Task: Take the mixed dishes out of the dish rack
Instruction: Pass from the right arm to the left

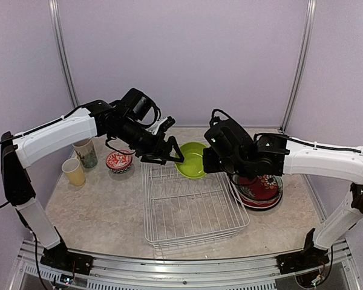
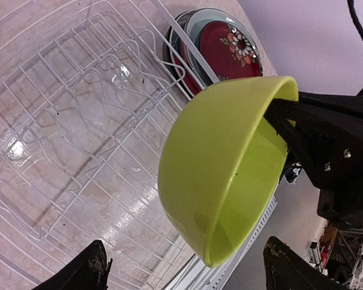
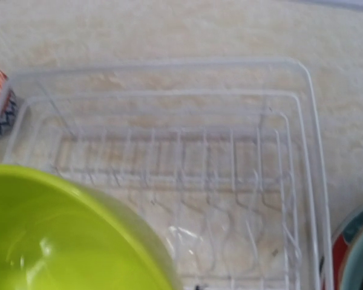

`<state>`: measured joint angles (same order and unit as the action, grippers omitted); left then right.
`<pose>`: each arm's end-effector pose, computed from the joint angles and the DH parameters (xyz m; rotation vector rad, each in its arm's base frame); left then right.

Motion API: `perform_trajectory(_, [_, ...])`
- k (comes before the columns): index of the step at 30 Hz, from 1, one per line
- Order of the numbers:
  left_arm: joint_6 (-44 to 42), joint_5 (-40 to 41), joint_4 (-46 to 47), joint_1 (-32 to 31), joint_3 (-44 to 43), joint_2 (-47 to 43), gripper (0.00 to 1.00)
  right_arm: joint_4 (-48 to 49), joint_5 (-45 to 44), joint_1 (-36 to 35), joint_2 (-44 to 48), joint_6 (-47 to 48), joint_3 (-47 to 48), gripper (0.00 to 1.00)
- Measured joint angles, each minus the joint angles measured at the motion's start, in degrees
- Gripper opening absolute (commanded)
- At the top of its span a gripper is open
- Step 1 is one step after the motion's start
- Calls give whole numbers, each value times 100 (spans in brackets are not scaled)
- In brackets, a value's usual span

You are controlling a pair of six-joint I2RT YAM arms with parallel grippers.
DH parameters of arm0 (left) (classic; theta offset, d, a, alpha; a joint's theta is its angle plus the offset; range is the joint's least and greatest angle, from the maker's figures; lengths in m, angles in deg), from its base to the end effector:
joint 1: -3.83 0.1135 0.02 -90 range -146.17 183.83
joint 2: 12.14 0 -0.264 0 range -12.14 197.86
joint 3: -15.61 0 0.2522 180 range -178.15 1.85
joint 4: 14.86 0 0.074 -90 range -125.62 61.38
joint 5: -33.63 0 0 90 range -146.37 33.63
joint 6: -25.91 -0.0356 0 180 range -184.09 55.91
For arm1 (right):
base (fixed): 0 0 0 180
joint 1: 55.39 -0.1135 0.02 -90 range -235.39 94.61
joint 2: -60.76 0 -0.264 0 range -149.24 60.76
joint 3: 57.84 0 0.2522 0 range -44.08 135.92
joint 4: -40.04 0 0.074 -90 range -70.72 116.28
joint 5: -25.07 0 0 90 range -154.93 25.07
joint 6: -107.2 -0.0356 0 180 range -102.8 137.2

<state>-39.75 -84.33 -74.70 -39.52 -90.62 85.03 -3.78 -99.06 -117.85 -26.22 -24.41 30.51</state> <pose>0.2566 -0.2652 0.3335 0.6657 2.5606 -1.0679 0.1724 0.2874 0.3133 -0.1038 2.1815 0.3430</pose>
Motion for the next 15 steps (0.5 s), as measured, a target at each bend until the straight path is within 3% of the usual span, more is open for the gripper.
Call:
perform_trajectory(8, [-94, 785, -348, -105, -197, 282, 58, 289, 131, 13, -330, 236, 275, 0])
perform_trajectory(15, [-96, 1353, -562, -105, -273, 431, 31, 284, 201, 13, -896, 343, 809, 0])
